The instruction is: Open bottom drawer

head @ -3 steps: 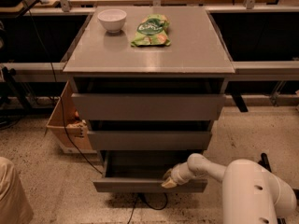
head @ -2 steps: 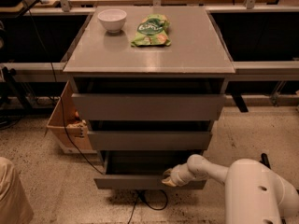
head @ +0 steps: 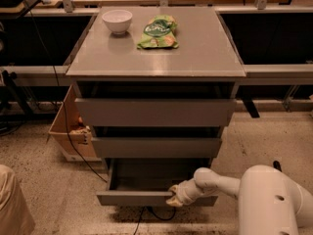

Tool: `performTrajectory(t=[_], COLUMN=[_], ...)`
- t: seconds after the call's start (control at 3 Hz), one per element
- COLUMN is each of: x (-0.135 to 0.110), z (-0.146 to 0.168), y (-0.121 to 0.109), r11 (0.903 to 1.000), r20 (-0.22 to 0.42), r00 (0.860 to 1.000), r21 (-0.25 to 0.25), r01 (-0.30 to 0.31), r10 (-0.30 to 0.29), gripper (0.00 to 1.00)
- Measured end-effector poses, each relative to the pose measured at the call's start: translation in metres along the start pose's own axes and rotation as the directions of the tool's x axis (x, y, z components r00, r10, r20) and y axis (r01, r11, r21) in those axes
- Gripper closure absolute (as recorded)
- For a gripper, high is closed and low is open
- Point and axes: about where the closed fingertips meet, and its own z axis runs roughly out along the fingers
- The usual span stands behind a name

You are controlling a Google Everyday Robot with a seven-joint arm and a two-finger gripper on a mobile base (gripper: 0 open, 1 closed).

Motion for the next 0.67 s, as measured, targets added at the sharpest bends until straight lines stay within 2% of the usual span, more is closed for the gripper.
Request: performTrajectory(t=[0.33,0.67], x=[-0.003,-0.012], z=[0.004,0.017], y=[0.022,0.082], r11=[0.9987,0.9778], r20=[-0.001,-0.012], r00=[1.0,1.0], r21=[-0.05,-0.209], r01=[-0.009,-0.018], r10=[0.009,0.016], gripper=[0.45,0.54])
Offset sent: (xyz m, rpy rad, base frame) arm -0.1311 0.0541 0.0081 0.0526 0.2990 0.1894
